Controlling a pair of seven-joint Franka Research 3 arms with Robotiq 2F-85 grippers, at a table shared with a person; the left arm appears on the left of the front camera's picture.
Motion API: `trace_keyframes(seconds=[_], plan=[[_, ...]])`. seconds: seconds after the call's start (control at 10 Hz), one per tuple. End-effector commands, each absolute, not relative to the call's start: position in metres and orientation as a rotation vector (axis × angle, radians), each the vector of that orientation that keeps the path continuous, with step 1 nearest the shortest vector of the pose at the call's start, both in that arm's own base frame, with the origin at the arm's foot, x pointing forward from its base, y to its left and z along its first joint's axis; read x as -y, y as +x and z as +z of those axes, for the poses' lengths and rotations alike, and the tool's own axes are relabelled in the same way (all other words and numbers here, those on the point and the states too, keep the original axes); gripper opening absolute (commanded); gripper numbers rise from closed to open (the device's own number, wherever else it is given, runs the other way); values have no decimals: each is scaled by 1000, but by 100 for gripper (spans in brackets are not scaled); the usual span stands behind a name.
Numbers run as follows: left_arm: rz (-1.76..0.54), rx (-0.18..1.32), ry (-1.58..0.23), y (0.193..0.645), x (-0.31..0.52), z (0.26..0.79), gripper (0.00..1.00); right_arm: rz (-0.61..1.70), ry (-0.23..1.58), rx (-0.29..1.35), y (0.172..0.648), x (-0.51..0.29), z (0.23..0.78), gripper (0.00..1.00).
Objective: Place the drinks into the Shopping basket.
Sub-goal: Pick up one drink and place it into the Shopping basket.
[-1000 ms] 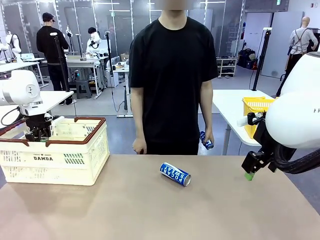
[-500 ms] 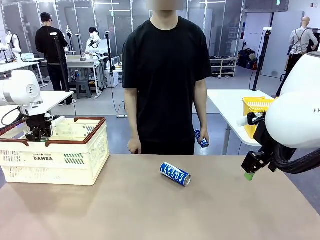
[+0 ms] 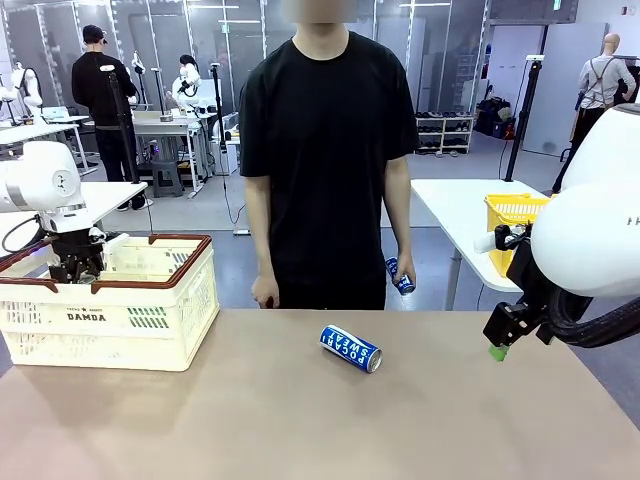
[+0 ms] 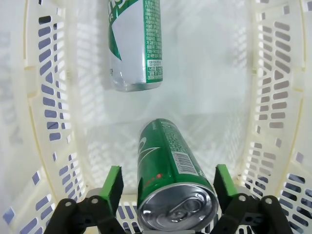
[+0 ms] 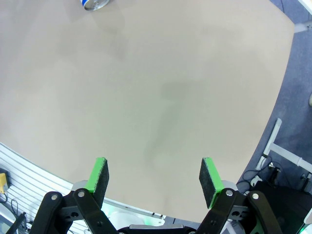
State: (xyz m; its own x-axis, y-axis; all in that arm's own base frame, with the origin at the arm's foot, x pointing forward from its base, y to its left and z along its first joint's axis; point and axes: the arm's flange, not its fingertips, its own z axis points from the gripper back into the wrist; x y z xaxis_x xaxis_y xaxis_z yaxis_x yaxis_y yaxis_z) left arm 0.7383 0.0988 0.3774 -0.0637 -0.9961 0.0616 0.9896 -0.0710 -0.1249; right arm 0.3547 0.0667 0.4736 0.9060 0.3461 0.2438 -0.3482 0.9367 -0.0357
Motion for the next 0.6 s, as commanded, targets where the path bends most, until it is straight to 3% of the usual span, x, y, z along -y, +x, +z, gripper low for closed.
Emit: trace_keyframes(seconds=[0.0, 0.5], plan=[[-1658, -26, -135, 724, -100, 385, 100, 365, 14, 246, 355, -66, 473, 93], [-1665, -2, -94, 709, -100, 412, 100, 365, 14, 246, 355, -66, 473, 93]])
